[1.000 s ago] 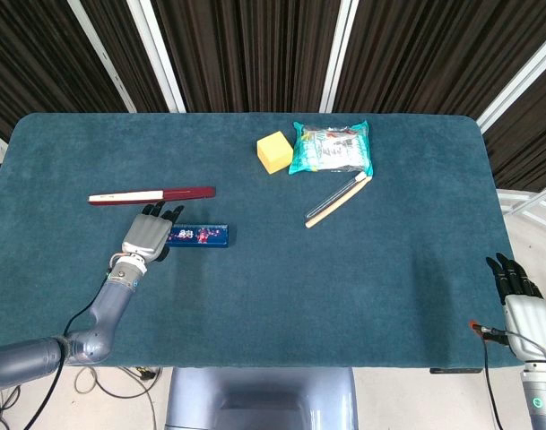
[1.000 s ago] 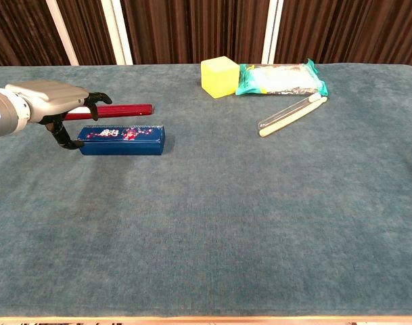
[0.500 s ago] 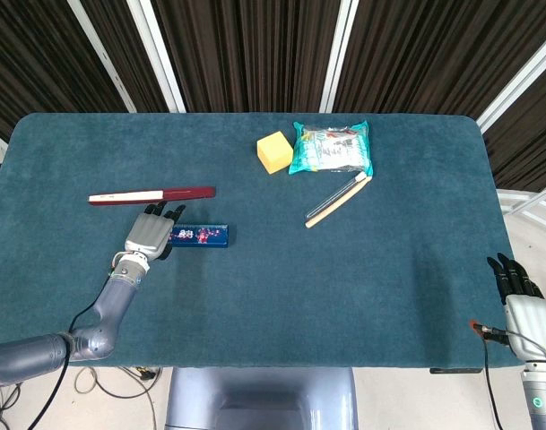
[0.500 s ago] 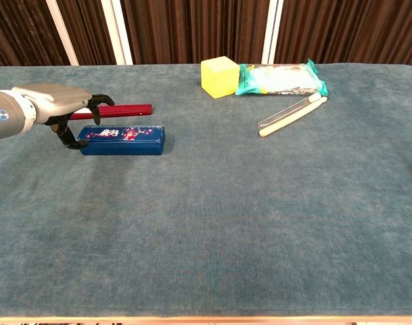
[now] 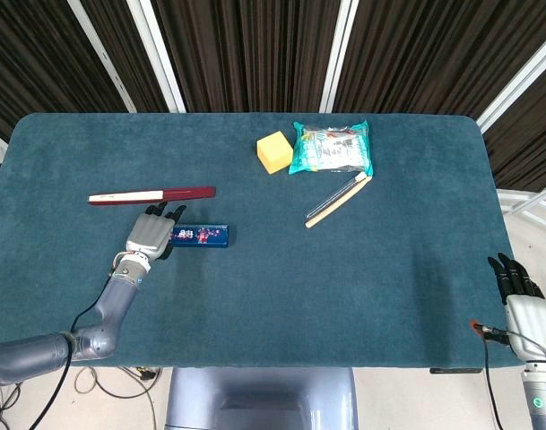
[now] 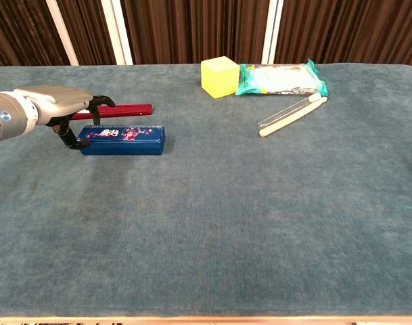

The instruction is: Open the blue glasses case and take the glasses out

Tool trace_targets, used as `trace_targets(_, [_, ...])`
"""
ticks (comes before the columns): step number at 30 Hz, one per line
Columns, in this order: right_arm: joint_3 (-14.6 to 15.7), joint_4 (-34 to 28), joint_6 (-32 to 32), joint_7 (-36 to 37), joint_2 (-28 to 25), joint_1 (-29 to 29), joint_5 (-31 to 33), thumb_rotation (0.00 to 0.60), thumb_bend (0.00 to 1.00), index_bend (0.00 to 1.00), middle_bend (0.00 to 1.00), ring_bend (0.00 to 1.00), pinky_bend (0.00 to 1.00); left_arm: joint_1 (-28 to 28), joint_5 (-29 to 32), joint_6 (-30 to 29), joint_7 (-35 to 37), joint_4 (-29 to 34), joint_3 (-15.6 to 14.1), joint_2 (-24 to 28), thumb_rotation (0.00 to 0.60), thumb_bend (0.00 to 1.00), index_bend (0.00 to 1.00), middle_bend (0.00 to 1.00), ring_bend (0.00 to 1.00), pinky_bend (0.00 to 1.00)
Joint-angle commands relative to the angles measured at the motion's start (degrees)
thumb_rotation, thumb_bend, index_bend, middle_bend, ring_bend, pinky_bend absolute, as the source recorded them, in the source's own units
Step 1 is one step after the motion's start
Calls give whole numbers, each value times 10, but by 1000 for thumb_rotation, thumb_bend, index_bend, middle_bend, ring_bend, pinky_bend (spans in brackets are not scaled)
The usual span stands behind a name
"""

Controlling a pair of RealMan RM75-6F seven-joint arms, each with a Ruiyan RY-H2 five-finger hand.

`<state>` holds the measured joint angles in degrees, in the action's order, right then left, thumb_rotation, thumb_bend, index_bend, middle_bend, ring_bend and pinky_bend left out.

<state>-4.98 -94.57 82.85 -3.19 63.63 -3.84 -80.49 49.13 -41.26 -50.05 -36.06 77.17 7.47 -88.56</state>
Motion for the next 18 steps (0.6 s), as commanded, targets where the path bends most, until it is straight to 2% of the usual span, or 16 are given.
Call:
trace_targets(1, [0,0,0,0,0,0,0,600,202,0,0,0,230,1,1,0,1,-1,0,-1,600,398,49,283,37,136])
trace_targets(11, [-1,1,1,2,0,1,1,600,202,0,0,0,229,4,7,0,2,-5,-4,-5,600,405,55,298,40,142])
trace_targets(18, [-1,1,2,1,1,1,0,600,202,0,0,0,230,4,2,-2,9,-5,-3,-6,600,469,69,328,59,154])
